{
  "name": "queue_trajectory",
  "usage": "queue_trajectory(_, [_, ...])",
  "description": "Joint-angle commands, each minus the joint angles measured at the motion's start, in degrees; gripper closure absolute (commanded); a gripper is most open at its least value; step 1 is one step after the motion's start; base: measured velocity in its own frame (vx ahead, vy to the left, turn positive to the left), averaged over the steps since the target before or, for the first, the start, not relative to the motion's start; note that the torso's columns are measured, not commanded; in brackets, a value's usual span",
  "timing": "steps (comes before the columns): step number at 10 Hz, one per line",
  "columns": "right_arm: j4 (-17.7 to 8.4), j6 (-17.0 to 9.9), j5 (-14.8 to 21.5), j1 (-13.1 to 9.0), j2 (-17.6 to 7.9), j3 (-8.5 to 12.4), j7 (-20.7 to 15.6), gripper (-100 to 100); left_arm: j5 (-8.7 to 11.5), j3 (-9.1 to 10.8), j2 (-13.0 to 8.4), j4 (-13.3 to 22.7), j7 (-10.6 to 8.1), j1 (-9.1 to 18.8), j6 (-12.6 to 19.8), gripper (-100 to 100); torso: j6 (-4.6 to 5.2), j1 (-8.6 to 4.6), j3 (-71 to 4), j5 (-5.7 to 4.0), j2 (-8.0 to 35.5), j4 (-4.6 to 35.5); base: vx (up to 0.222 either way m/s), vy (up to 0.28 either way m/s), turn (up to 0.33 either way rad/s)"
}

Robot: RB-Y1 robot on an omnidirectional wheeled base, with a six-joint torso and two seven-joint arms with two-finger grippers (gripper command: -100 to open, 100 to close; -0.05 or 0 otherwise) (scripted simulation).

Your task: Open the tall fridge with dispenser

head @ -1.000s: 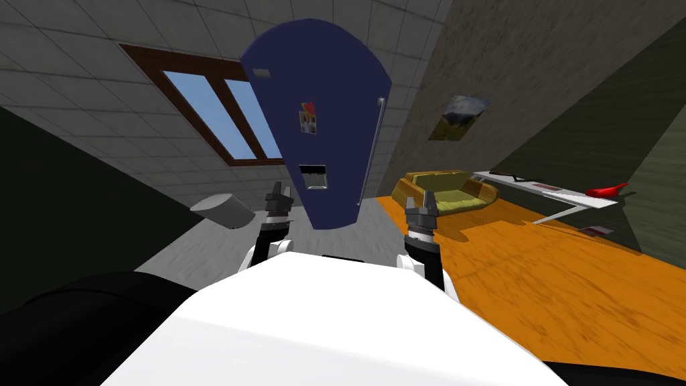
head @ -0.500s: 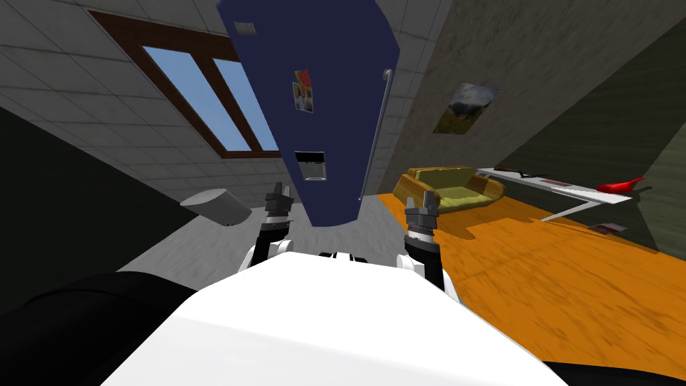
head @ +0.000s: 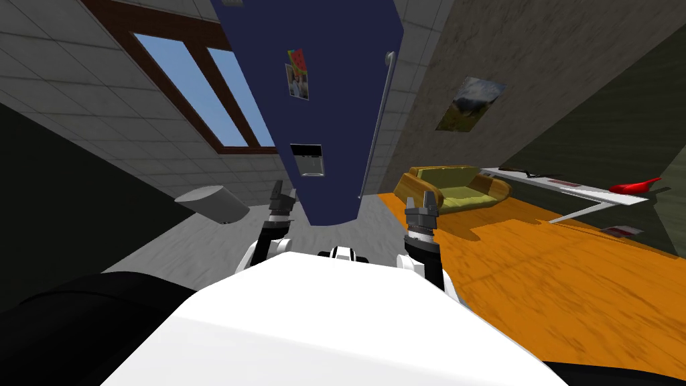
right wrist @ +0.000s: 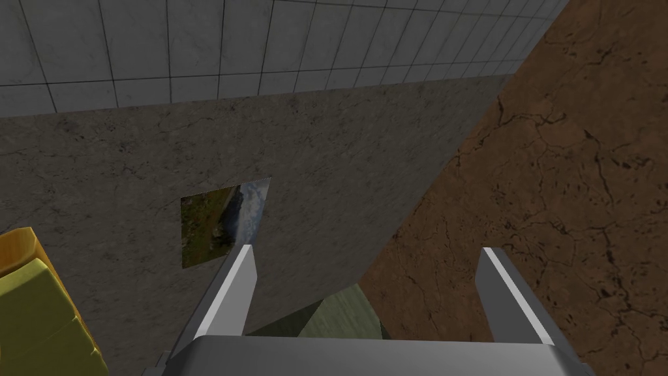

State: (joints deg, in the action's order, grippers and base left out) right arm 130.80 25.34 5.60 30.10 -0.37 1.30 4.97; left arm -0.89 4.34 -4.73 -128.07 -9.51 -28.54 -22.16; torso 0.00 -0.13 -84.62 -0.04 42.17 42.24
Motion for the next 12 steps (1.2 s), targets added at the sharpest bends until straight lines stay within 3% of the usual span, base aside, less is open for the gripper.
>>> queue_trajectory(1, [0.00,0.00,0.00,0.00,0.00,0.00,0.00,0,0.96,0.52,-2.69,4.18,-0.48,2.20,-0.94,-100,0.00,0.05,0.01,0.01,0.03,0.02,0.057,-0.120,0.057])
queue_trajectory(3, [0.00,0.00,0.00,0.00,0.00,0.00,0.00,0,1.91,1.12,-3.86,7.72,-0.93,4.64,-1.71,-100,0.00,0.09,0.07,0.03,0.13,0.06,0.069,-0.143,0.057])
queue_trajectory(8, [0.00,0.00,0.00,0.00,0.00,0.00,0.00,0,3.01,1.81,-4.57,13.02,-1.45,7.43,-2.63,-100,0.00,0.12,0.04,0.04,0.08,0.05,0.053,-0.097,0.029])
queue_trajectory(12, [0.00,0.00,0.00,0.00,0.00,0.00,0.00,0,4.85,2.97,-5.13,20.16,-2.33,12.14,-4.16,-100,0.00,0.09,0.04,0.02,0.10,0.04,0.059,-0.127,0.050])
